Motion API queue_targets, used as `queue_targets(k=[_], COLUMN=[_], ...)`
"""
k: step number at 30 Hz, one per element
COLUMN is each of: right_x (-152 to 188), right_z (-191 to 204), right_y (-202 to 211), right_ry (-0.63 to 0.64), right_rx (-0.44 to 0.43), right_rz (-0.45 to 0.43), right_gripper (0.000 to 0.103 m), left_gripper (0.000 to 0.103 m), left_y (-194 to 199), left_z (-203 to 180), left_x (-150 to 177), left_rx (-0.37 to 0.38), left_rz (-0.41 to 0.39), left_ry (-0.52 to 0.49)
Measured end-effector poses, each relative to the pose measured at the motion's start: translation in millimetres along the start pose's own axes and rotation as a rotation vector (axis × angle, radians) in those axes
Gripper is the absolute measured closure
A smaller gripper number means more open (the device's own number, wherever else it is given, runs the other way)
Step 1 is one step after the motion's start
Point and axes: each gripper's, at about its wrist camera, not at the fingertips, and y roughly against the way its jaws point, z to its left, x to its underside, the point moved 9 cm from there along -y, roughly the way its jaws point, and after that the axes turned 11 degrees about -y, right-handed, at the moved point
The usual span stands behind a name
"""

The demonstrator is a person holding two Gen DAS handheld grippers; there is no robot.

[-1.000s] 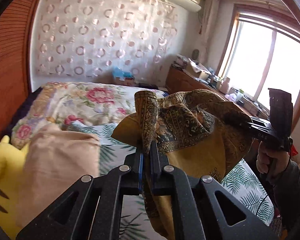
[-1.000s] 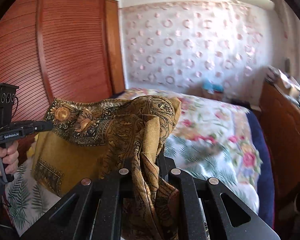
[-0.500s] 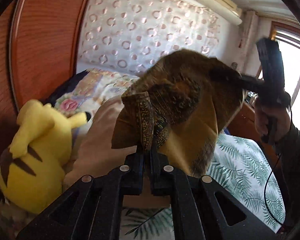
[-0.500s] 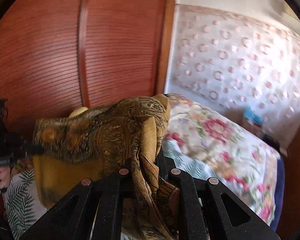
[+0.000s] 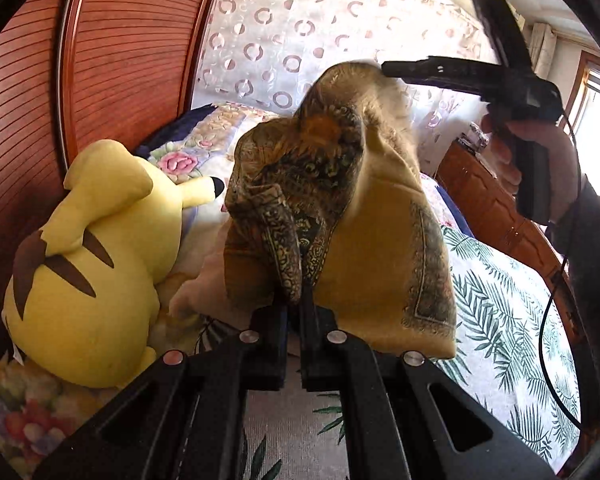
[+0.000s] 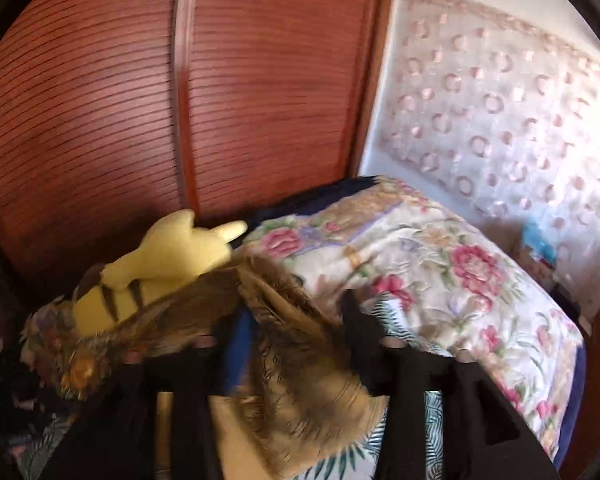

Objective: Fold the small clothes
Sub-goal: 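Lower the folded garment onto the bed beside the yellow plush toy and open the left tool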

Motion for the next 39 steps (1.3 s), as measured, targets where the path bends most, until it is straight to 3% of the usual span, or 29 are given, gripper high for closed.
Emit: queue_targets(k=[2, 7, 14, 18, 21, 24, 28, 31, 32, 36, 39], right_x=[2.1, 33.5, 73.7, 76.1, 75.8, 77.6, 83.7, 92.9, 99.4, 112.1, 123.3], right_z=[-8.3, -26.3, -29.0, -26.6, -28.4, -20.4, 3.2, 18.0, 20.4, 26.0, 30.6], right_y=[-0.9, -5.6, -57.3, -88.1, -84.3, -68.2, -31.0, -8.6, 1.7, 35.8, 63.5], right_ry=[-0.017, -0.091, -0.191, -0.171, -0.21, -0.21, -0.201, -0.195, -0.196, -0.214, -0.229], right_rx=[0.007, 0.016, -0.013, 0.02, 0.021, 0.049, 0.031, 0.023, 0.021, 0.027, 0.033], right_rz=[0.002, 0.061, 0.168, 0.166, 0.151, 0.122, 0.058, 0.034, 0.029, 0.006, -0.014], right_gripper=[0.044, 0.043, 0.044, 0.044, 0.044, 0.044, 0.044, 0.044, 0.044, 0.044, 0.044], left_gripper=[0.098, 0.098, 0.095, 0.094, 0.091, 0.083, 0.055, 0.022, 0.018, 0.018, 0.018], left_y=[-0.3, 1.9, 4.1, 2.9, 4.3, 10.4, 25.5, 36.6, 41.4, 54.3, 61.5], left_z=[0.9, 1.0, -0.7, 1.9, 1.1, 0.9, -3.3, -8.9, -10.8, -14.0, -18.0], left_x=[1.6, 2.2, 2.2, 3.4, 3.2, 1.4, -2.4, -5.9, -7.9, -11.7, -12.4], left_rx=[-0.005, -0.035, -0.058, -0.071, -0.086, -0.104, -0.104, -0.098, -0.1, -0.18, -0.178], left_rz=[0.0, -0.001, 0.002, 0.005, 0.01, -0.003, -0.046, -0.069, -0.085, -0.096, -0.111], left_ry=[-0.006, -0.037, -0.053, -0.049, -0.061, -0.065, -0.082, -0.102, -0.11, -0.153, -0.163])
